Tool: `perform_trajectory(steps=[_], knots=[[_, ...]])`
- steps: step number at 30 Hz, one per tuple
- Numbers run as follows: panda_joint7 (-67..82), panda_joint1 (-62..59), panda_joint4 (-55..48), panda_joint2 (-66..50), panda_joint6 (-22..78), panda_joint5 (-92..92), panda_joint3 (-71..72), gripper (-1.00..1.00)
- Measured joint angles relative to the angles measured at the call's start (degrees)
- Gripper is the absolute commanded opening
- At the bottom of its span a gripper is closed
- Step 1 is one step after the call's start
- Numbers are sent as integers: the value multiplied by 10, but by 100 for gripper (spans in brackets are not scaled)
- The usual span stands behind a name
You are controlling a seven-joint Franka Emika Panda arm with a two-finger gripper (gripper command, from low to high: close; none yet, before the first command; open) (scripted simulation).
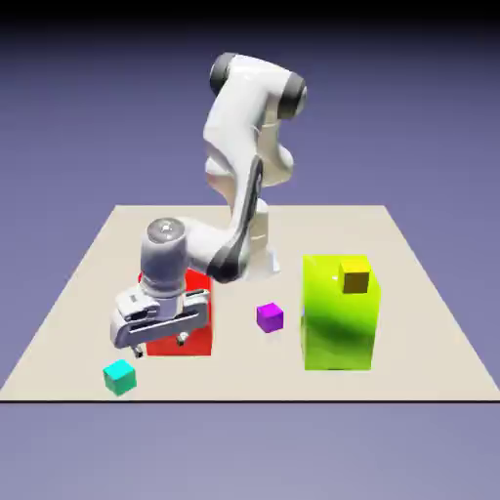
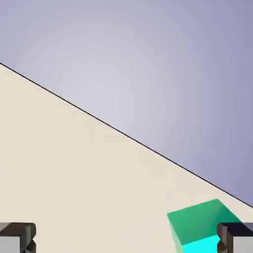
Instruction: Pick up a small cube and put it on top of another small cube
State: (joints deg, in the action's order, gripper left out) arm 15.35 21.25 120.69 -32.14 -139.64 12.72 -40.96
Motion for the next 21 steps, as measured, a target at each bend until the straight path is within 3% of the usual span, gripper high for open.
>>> perform_trajectory(steps=[8,12,13,21], knots=[[148,53,-103,-166,88,33,-105,0],[162,19,-107,-213,43,57,-73,0],[165,4,-107,-230,23,67,-58,-100],[74,39,-64,-125,94,49,-74,-100]])
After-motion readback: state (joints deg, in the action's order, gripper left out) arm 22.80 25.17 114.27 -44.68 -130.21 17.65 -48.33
